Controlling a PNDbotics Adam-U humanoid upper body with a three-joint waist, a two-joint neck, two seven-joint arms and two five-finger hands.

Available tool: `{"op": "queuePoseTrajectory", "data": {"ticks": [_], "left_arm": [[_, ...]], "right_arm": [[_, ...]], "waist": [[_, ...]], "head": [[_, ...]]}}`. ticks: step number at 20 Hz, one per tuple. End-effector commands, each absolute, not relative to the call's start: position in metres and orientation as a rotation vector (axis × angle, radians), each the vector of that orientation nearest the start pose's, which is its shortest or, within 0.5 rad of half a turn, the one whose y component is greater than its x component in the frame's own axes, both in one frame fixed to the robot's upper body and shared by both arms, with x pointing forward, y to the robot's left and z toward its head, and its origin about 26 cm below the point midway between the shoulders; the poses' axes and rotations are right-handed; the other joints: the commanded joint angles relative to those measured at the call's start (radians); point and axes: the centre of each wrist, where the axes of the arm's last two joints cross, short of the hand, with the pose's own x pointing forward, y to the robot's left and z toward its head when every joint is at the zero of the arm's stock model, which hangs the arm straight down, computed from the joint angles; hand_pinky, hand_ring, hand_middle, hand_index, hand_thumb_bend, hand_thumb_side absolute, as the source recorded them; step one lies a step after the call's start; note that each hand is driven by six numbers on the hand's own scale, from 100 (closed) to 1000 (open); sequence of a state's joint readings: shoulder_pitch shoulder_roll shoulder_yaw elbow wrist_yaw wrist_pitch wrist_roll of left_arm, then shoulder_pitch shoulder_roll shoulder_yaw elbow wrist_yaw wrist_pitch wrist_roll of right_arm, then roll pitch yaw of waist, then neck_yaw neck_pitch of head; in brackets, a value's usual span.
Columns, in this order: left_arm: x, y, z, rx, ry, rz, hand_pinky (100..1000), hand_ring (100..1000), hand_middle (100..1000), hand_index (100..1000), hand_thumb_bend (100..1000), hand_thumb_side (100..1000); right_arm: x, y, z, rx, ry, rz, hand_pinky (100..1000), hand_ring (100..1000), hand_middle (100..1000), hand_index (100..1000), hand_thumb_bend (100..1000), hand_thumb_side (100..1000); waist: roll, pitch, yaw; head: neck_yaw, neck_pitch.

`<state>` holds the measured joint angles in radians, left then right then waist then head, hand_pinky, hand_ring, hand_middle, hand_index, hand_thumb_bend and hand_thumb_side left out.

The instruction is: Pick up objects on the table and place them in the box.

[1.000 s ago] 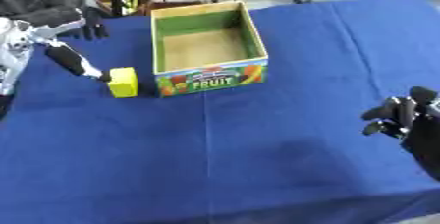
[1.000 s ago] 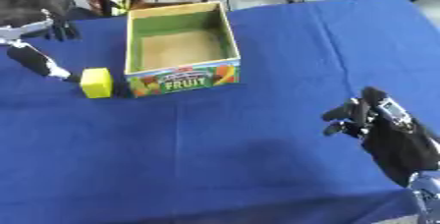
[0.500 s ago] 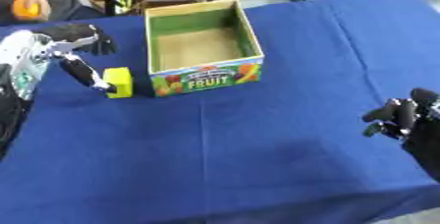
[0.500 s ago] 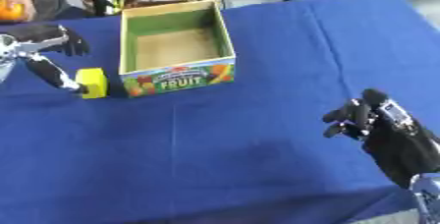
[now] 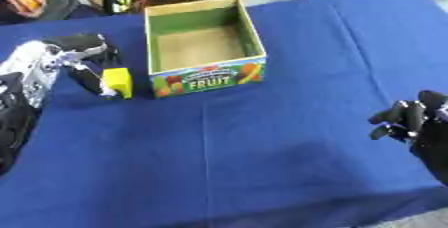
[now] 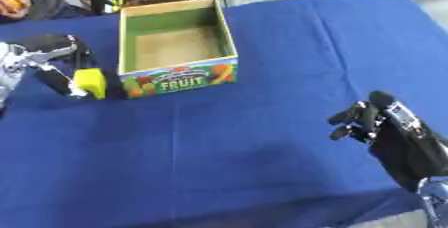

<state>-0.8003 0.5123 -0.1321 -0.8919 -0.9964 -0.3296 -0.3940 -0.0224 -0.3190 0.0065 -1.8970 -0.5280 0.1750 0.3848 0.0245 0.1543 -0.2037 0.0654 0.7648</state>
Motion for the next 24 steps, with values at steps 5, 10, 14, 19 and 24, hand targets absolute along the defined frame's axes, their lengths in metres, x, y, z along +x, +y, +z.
{"op": "queuePoseTrajectory", "data": {"ticks": [5,10,14,19,24], "left_arm": [[0.458,0.343,0.147,0.909,-1.215,-1.615,436,321,345,523,447,230],[0.456,0.346,0.161,0.91,-1.265,-1.585,416,287,302,476,417,238],[0.452,0.347,0.197,0.901,-1.315,-1.576,414,282,298,471,392,233],[0.441,0.338,0.24,0.957,-1.421,-1.53,417,284,290,457,331,198],[0.442,0.317,0.249,1.074,-1.516,-1.403,439,322,318,478,256,174]], "right_arm": [[0.273,-0.293,0.11,0.562,-1.729,0.343,562,651,473,387,100,624],[0.272,-0.294,0.109,0.558,-1.728,0.34,563,652,473,387,100,624],[0.271,-0.295,0.109,0.555,-1.726,0.338,563,652,473,388,100,625],[0.271,-0.296,0.108,0.553,-1.725,0.337,564,653,473,388,100,625],[0.271,-0.295,0.109,0.561,-1.724,0.342,564,653,473,388,100,626]], "waist": [[-0.003,-0.012,-0.001],[-0.004,-0.016,0.004],[-0.003,-0.02,0.01],[-0.004,-0.023,0.016],[-0.006,-0.025,0.008]], "head": [[0.001,0.005],[-0.003,0.005],[-0.008,0.005],[-0.012,0.005],[-0.009,0.005]]}}
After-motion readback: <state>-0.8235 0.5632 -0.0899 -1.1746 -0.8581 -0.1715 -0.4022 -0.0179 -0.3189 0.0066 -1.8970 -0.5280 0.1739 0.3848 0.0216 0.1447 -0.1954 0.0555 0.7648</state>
